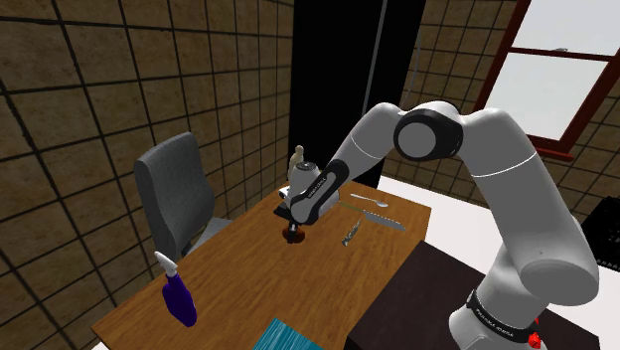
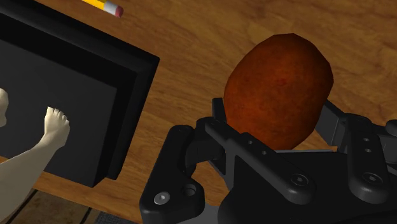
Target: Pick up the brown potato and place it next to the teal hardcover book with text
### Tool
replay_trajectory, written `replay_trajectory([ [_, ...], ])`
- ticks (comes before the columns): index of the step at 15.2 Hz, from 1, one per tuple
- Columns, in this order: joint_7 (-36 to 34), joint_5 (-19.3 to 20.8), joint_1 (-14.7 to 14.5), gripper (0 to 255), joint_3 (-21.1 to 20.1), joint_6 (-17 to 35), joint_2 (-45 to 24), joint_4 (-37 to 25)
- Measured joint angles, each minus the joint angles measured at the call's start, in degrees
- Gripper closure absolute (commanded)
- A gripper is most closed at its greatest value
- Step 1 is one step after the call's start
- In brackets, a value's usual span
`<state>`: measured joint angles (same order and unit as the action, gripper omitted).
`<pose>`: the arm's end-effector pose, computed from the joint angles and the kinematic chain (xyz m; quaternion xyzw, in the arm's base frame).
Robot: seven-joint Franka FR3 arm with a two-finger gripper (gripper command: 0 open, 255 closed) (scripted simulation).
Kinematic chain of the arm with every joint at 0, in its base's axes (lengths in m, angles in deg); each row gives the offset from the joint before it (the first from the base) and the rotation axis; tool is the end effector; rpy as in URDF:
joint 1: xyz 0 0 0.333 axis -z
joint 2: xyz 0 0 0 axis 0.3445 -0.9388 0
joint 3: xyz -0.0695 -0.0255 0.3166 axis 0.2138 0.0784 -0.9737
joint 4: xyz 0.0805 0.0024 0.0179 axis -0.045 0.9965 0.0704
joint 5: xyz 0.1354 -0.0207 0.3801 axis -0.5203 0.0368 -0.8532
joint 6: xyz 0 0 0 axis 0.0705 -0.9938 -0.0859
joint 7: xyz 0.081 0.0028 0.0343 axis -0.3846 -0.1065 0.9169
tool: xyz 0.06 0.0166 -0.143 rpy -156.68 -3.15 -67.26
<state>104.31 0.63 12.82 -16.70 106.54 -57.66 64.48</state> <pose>0.6466 0.0675 0.0512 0.9371 0.3421 0.0662 0.0211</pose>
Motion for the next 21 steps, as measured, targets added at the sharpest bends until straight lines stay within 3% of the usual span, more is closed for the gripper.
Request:
replay_trajectory([
  [8, 0.0, 0.0, -0.01, 255, 0.01, -0.19, 0.34, 0.17],
  [21, -0.09, 0.19, -0.22, 255, 0.27, -5.97, 8.77, 2.78],
])
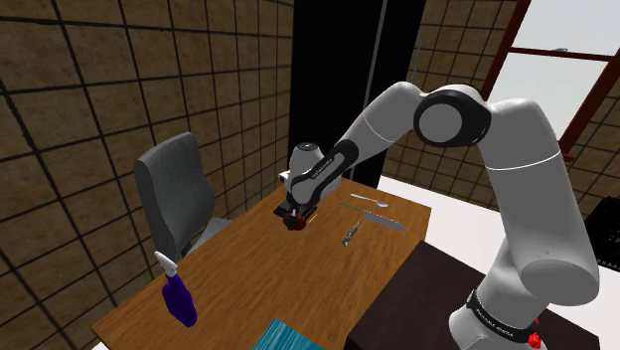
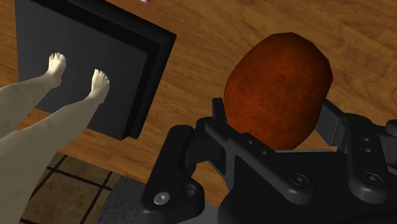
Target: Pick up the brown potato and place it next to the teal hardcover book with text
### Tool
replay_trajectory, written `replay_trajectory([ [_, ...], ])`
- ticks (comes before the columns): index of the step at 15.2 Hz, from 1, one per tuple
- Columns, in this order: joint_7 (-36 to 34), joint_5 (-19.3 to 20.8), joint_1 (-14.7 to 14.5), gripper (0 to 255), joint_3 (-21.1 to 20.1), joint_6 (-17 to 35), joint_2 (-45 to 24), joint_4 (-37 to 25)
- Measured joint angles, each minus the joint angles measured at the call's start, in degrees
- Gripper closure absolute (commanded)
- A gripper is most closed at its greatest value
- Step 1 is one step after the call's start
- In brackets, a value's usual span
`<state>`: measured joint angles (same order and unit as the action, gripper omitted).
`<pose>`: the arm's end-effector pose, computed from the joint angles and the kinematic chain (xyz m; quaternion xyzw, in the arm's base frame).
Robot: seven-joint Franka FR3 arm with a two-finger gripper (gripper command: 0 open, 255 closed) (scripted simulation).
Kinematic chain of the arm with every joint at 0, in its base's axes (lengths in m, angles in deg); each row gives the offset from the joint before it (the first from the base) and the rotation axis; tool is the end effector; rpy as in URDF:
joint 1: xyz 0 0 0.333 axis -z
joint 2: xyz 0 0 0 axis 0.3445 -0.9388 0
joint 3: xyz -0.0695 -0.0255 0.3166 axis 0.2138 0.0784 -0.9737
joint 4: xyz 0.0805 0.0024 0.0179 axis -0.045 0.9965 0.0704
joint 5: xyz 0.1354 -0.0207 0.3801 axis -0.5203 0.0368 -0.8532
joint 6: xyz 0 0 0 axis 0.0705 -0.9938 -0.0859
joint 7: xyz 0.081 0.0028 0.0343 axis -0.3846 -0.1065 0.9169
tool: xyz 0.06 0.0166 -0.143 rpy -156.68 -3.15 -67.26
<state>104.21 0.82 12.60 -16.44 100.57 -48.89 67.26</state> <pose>0.6481 0.0678 0.1212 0.9371 0.3420 0.0664 0.0210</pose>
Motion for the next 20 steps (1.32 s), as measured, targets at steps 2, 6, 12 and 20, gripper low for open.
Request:
replay_trajectory([
  [2, 0.0, 0.04, -0.02, 255, 0.05, -0.88, 1.5, 0.63],
  [6, 0.08, 0.1, 0.01, 255, 0.12, -2.84, 4.03, 1.2],
  [12, -0.12, 0.26, -0.19, 255, 0.24, -6.08, 7.52, 1.42],
  [20, -7.27, 2.4, -5.79, 255, 0.35, -0.45, 16.92, 16.59],
])
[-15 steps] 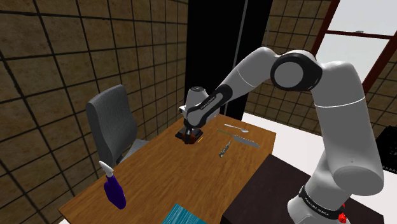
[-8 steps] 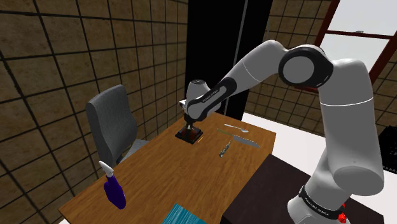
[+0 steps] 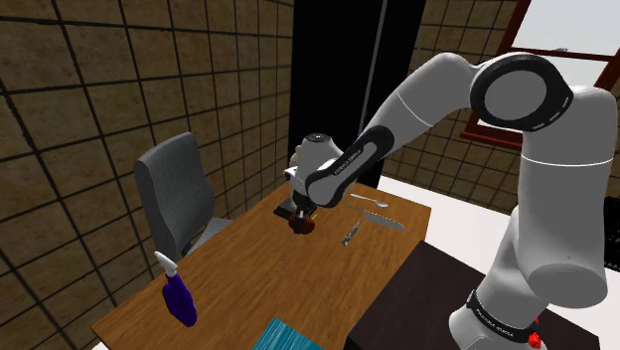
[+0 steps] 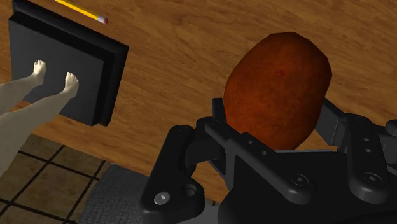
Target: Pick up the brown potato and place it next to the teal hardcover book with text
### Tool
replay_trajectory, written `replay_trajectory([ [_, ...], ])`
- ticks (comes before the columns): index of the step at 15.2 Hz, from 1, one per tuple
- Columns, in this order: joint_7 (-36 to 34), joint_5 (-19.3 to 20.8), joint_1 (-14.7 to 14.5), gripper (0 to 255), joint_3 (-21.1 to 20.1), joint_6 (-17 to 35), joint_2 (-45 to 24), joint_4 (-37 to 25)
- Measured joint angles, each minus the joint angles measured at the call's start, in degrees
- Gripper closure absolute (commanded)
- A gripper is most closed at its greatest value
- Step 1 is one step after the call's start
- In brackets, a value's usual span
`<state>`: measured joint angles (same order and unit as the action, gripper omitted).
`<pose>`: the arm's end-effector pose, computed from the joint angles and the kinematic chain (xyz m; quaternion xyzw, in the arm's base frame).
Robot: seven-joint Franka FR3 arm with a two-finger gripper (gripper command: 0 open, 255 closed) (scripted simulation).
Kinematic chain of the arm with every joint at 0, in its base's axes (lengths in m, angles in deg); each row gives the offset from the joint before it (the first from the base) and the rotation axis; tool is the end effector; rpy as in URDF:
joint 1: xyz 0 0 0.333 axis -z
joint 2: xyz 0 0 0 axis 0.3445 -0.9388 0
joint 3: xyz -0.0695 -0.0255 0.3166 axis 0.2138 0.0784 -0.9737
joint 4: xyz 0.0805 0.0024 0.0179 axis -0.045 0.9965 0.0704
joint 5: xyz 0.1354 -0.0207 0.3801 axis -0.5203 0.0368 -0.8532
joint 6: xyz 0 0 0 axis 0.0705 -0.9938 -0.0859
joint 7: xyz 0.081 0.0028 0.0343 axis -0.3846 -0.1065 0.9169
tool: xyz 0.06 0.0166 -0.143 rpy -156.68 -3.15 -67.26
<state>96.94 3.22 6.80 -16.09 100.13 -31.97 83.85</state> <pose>0.5676 0.1146 0.1881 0.9369 0.3425 0.0662 0.0212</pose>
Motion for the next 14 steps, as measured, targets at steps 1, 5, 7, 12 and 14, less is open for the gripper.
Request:
replay_trajectory([
  [1, -1.4, 0.49, -1.01, 255, 0.01, 0.65, 1.61, 2.29],
  [5, -7.63, 2.68, -5.11, 255, -0.23, 3.12, 6.08, 9.37],
  [7, -10.83, 3.93, -6.97, 255, -0.4, 4.49, 8.51, 13.31],
  [12, -19.16, 7.08, -11.34, 255, -1.43, 5.96, 13.6, 20.2],
  [14, -23.87, 8.77, -13.49, 255, -2.52, 6.53, 15.54, 22.94],
])
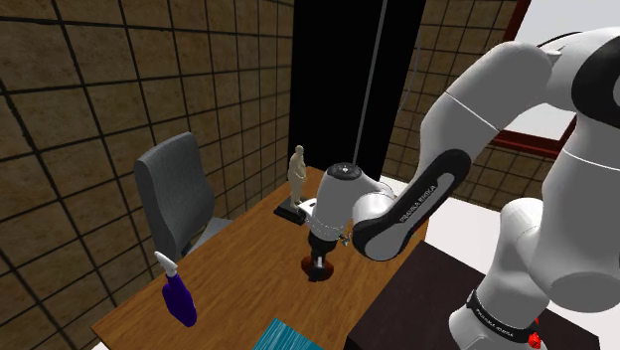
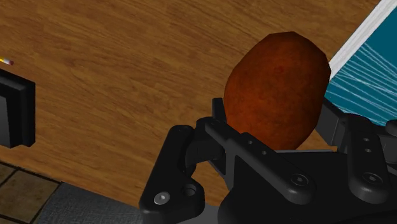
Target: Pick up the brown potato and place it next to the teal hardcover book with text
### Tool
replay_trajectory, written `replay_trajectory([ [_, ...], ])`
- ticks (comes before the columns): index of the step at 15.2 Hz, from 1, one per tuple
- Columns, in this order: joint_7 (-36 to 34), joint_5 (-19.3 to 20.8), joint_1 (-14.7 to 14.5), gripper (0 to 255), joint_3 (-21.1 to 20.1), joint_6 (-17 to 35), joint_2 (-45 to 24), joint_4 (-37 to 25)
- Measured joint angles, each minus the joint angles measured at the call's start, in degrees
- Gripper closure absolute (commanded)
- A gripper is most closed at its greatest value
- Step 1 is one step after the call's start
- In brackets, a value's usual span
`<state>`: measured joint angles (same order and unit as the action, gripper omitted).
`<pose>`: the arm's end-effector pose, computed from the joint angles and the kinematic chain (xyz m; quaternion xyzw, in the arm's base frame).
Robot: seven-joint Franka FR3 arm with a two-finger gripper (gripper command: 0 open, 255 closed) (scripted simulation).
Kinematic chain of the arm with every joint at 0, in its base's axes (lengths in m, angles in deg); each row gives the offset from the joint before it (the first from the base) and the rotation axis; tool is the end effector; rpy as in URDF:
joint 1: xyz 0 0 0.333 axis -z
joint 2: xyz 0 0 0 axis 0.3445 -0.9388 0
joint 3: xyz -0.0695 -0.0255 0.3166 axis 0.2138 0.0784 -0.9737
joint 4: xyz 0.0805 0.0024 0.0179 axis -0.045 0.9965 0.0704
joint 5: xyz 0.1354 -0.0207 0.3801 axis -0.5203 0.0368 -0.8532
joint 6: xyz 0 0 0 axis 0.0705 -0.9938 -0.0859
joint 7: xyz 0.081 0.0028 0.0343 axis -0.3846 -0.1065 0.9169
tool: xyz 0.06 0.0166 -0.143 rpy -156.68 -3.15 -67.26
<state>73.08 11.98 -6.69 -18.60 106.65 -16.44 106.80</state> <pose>0.4014 0.2149 0.1900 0.9364 0.3439 0.0662 0.0210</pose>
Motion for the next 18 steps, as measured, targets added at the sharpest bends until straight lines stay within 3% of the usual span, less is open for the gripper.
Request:
replay_trajectory([
  [5, -9.62, 2.31, -4.01, 255, -3.35, -0.25, 4.48, 4.9],
  [8, -13.56, 5.2, -4.41, 255, -3.88, 2.23, 2.14, 5.27],
  [13, -18.44, 10.84, -4.8, 255, -2.59, 6.3, -2.75, 4.63],
  [18, -24.09, 17.46, -7.09, 255, 0.97, 10.51, -8.1, 3.54],
])
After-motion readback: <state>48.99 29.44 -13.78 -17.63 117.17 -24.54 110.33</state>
